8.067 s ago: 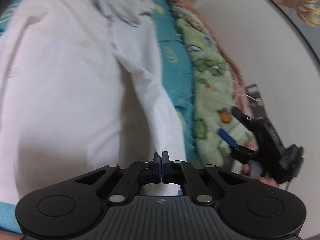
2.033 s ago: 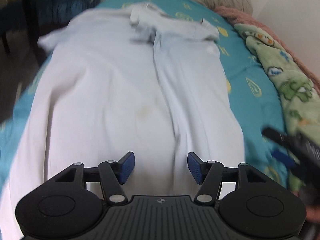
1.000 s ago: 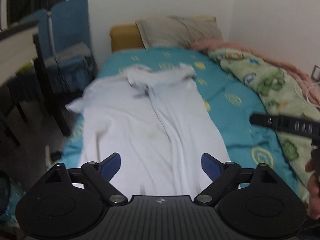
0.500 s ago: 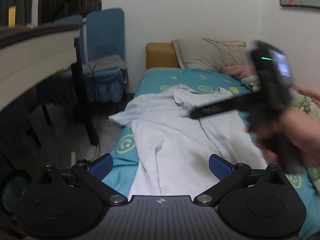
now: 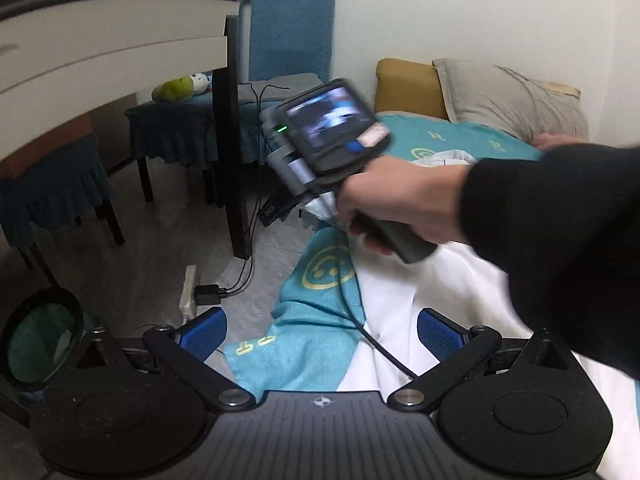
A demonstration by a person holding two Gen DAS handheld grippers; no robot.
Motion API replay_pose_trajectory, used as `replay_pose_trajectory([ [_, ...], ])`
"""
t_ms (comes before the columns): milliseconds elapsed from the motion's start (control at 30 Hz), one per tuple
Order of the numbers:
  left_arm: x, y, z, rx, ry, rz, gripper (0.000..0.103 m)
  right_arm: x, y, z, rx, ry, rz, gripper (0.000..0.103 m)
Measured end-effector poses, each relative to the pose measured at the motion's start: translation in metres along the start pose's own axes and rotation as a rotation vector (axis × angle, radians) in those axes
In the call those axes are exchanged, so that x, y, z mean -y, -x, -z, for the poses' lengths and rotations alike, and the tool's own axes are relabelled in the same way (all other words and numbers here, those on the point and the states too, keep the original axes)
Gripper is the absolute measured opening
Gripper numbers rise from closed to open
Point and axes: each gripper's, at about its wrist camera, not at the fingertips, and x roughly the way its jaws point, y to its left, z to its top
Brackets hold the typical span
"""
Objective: Fold clothes
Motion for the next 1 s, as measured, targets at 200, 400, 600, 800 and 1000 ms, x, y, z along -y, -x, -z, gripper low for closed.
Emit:
replay_pose_trajectory([
  [200,0.005,-0.005,0.002,-0.013,0.038,0.014,0.101,-0.001,-0.016,0.003,-0.049,0.035,0.124,0.034],
  [400,-0.011,0.003,0.006,0.057,0.175,-0.012,0.100,0.027,0.027,0.005,0.058,-0.076,0.194,0.009],
  [600,-0.016,0.017,0.003,0.138,0.252,-0.049,0.099,0.092,0.112,0.036,0.207,-0.313,0.374,0.008],
  [800,0.006,0.021,0.005,0.153,0.123,-0.035,0.099,0.171,0.161,0.135,0.163,-0.676,0.516,0.008],
  [1000,0.029,0.016,0.008,0.133,0.028,-0.012,0.099,0.206,0.192,0.244,0.096,-0.858,0.474,0.020],
])
